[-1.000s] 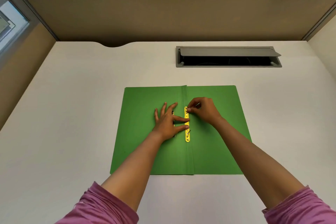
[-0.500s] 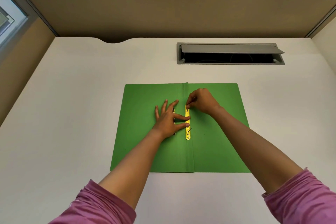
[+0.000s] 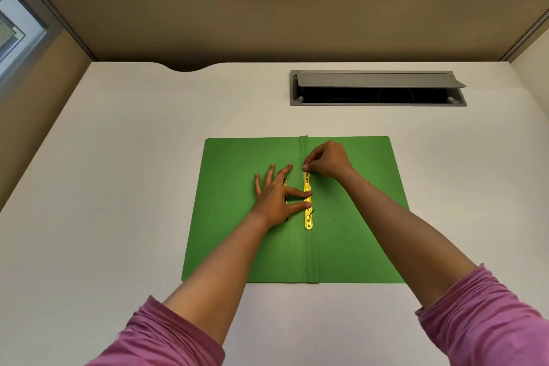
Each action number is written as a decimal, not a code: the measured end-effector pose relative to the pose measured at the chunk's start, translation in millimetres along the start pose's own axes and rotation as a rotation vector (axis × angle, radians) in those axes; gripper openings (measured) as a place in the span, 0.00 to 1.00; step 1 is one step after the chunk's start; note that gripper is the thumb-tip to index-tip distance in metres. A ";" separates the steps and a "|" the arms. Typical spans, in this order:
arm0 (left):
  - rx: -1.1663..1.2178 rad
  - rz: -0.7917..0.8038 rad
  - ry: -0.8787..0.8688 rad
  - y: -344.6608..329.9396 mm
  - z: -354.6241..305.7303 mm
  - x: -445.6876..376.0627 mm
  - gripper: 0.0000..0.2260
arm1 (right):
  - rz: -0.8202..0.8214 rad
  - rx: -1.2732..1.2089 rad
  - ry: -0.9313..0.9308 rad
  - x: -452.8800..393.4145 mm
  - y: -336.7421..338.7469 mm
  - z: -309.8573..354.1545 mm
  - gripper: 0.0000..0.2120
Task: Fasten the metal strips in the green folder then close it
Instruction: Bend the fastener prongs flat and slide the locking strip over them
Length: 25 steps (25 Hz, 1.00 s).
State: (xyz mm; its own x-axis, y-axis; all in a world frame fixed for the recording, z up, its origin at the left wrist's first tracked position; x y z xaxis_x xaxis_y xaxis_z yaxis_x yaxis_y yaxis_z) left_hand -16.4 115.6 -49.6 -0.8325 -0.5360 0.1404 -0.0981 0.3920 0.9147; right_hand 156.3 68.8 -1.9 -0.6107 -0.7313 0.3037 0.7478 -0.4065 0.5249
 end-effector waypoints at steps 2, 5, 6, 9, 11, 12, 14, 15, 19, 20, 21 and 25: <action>-0.002 0.003 0.002 -0.1 -0.1 0.4 0.16 | -0.047 -0.052 -0.042 -0.1 0.5 -2.6 0.09; -0.003 0.000 0.003 -0.2 -0.8 0.0 0.16 | -0.134 -0.116 -0.073 4.5 -1.7 -4.8 0.08; -0.001 0.001 0.004 0.1 -1.1 0.1 0.16 | -0.175 -0.151 -0.085 8.1 -3.5 -6.6 0.08; -0.004 0.004 0.007 0.7 -1.2 0.2 0.16 | -0.265 -0.270 -0.147 20.8 -7.4 -13.9 0.11; -0.008 0.002 0.004 1.2 -0.9 -0.1 0.16 | -0.253 -0.269 -0.199 27.0 -6.5 -17.4 0.13; -0.009 0.001 0.003 1.3 -0.6 -0.2 0.16 | -0.221 -0.240 -0.225 29.7 -5.8 -16.9 0.14; -0.008 0.000 0.000 0.4 -1.3 -0.1 0.16 | -0.129 -0.144 -0.291 35.7 -4.6 -14.7 0.14; -0.011 0.002 0.002 0.4 -1.1 -0.2 0.15 | -0.072 -0.103 -0.334 39.1 -5.3 -13.6 0.13; -0.015 0.007 0.005 1.3 -0.5 -1.4 0.14 | 0.209 -0.071 -0.501 65.6 -16.5 -11.8 0.12; -0.013 0.007 0.003 1.1 -0.6 -1.5 0.14 | 0.256 -0.024 -0.508 73.5 -19.2 -12.3 0.11; -0.009 0.004 0.002 0.7 -0.6 -1.2 0.14 | 0.272 0.041 -0.495 80.9 -20.9 -12.3 0.11; 0.007 -0.008 0.004 0.2 -1.0 -1.0 0.14 | 0.126 0.225 -0.374 99.4 -20.8 -12.7 0.09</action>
State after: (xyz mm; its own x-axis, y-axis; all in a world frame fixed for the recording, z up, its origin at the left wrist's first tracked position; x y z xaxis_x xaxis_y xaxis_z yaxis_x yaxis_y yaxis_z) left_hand -15.1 115.4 -49.2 -0.8295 -0.5421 0.1345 -0.1089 0.3931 0.9130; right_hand 83.4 -2.3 7.4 -0.6011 -0.5028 0.6212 0.7727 -0.1675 0.6122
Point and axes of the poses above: each hand's wrist, its own x-axis away from the middle knuckle, its own y-axis out of the back of the hand, z = x × y, the point moved 3 cm from there along -x, towards the middle knuckle, and after that the axes turned 15 degrees about -x, right-handed, at the moved point
